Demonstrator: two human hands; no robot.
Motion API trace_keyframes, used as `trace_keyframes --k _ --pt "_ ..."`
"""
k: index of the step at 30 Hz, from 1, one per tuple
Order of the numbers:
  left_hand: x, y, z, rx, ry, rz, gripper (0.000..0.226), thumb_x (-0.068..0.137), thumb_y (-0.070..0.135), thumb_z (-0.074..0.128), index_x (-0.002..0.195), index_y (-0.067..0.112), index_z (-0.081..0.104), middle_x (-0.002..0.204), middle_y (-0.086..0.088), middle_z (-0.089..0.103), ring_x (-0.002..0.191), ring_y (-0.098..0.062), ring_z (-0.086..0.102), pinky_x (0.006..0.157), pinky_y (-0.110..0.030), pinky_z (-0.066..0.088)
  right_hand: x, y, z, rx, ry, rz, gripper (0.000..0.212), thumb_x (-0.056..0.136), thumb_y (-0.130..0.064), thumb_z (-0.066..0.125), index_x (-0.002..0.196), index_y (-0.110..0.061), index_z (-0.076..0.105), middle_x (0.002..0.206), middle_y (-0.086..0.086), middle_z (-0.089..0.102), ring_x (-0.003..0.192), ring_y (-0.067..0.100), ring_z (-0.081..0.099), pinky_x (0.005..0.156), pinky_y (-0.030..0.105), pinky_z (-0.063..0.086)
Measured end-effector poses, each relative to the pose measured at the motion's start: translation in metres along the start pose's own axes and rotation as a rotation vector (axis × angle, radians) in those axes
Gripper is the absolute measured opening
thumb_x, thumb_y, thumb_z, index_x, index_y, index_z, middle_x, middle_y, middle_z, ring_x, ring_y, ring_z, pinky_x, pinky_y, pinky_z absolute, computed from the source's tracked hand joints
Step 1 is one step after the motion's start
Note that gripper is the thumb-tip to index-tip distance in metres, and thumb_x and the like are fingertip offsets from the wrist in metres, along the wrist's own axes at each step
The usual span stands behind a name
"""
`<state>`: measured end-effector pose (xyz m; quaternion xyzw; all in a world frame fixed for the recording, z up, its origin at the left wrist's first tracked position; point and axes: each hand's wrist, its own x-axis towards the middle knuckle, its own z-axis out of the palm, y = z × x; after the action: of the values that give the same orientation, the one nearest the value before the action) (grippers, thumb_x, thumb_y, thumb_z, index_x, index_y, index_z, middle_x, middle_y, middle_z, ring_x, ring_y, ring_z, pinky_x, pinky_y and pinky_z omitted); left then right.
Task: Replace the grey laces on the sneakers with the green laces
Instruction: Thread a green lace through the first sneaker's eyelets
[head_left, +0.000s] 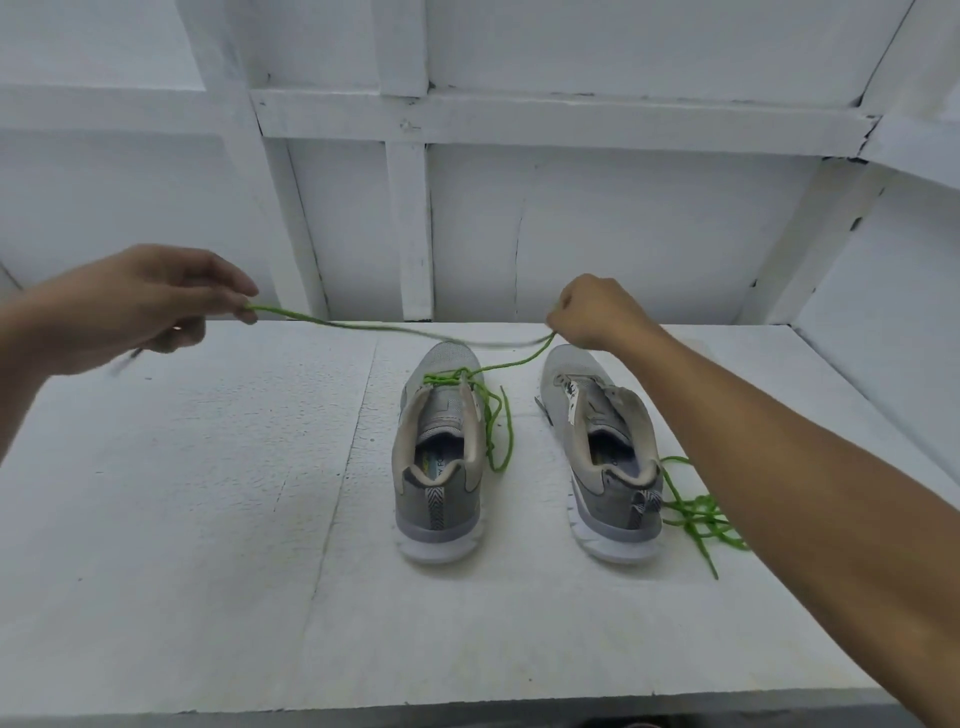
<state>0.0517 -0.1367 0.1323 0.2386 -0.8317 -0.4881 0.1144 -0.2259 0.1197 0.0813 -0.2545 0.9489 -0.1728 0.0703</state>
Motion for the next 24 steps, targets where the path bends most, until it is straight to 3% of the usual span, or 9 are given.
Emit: trace_keyframes --k 2,5,8,10,12,14,19,22,24 --pt "0.003 0.006 0.015 0.058 -0.042 0.052 0.086 0.035 0.07 0.085 0.098 0.014 0.068 0.09 -0.005 0.074 0.045 -0.008 0.041 0.038 -0.014 0.033 -0.014 -0.015 0.0 -0.194 -0.108 -0.071 0.03 0.087 -0.04 0.06 0.076 -0.014 0.05 0.086 0.005 0.056 0.087 0.029 0.056 0.07 0.031 0.044" --pt "0.011 0.03 0.047 0.122 -0.086 0.117 0.034 0.076 0.036 0.076 0.101 0.015 0.065 0.091 -0.006 0.075 0.049 -0.009 0.043 0.045 -0.017 0.038 -0.047 -0.046 -0.005 -0.376 -0.022 -0.216 0.038 0.087 -0.049 0.06 0.101 -0.015 0.055 0.099 0.004 0.055 0.096 0.027 0.053 0.075 0.035 0.041" --pt "0.016 0.052 0.078 0.2 -0.089 0.223 0.013 0.088 0.02 0.068 0.1 0.017 0.064 0.086 0.0 0.075 0.052 -0.014 0.048 0.052 -0.026 0.039 -0.073 -0.068 -0.007 0.039 -0.159 -0.387 0.063 0.085 -0.052 0.065 0.135 -0.017 0.049 0.134 0.002 0.055 0.124 0.023 0.05 0.094 0.036 0.042" --pt "0.016 0.064 0.092 0.168 -0.112 0.271 0.013 0.089 0.019 0.067 0.101 0.015 0.063 0.084 0.001 0.074 0.052 -0.015 0.048 0.051 -0.026 0.039 -0.078 -0.069 -0.001 0.366 -0.302 -0.419 0.044 0.088 -0.044 0.067 0.123 -0.018 0.061 0.119 -0.002 0.068 0.112 0.016 0.061 0.094 0.034 0.047" --pt "0.017 0.07 0.095 0.152 -0.125 0.27 0.014 0.089 0.018 0.067 0.101 0.014 0.063 0.085 0.001 0.074 0.052 -0.014 0.048 0.049 -0.024 0.039 -0.076 -0.06 0.004 0.462 -0.248 -0.426 0.02 0.094 -0.031 0.061 0.104 -0.016 0.07 0.09 -0.005 0.074 0.093 0.014 0.067 0.083 0.029 0.05" --pt "0.018 0.068 0.088 0.203 -0.165 0.243 0.015 0.088 0.022 0.067 0.102 0.015 0.065 0.086 0.0 0.075 0.051 -0.013 0.047 0.05 -0.023 0.039 -0.07 -0.047 0.001 0.478 -0.188 -0.383 0.021 0.098 -0.025 0.055 0.099 -0.013 0.072 0.08 -0.005 0.074 0.086 0.019 0.07 0.077 0.029 0.05" --pt "0.014 0.049 0.064 0.328 -0.217 0.183 0.01 0.09 0.024 0.064 0.088 0.021 0.073 0.054 0.006 0.06 0.045 -0.005 0.041 0.052 -0.02 0.037 -0.057 -0.019 -0.009 0.489 -0.162 -0.301 0.019 0.098 -0.021 0.056 0.102 -0.01 0.071 0.077 -0.002 0.075 0.078 0.008 0.072 0.088 0.034 0.055" --pt "0.017 0.042 0.059 0.349 -0.173 0.212 0.014 0.092 0.02 0.063 0.086 0.026 0.075 0.059 0.001 0.061 0.052 -0.007 0.05 0.062 -0.028 0.041 -0.059 -0.02 -0.004 0.449 -0.211 -0.305 0.021 0.097 -0.024 0.058 0.108 -0.01 0.07 0.087 -0.001 0.076 0.085 0.011 0.072 0.091 0.033 0.053" --pt "0.02 0.041 0.063 0.382 -0.137 0.23 0.015 0.093 0.019 0.062 0.09 0.028 0.073 0.068 0.002 0.069 0.054 -0.006 0.054 0.062 -0.029 0.043 -0.062 -0.023 -0.002 0.301 -0.248 -0.346 0.04 0.092 -0.035 0.065 0.127 -0.018 0.061 0.114 -0.001 0.07 0.106 0.014 0.066 0.094 0.032 0.049"
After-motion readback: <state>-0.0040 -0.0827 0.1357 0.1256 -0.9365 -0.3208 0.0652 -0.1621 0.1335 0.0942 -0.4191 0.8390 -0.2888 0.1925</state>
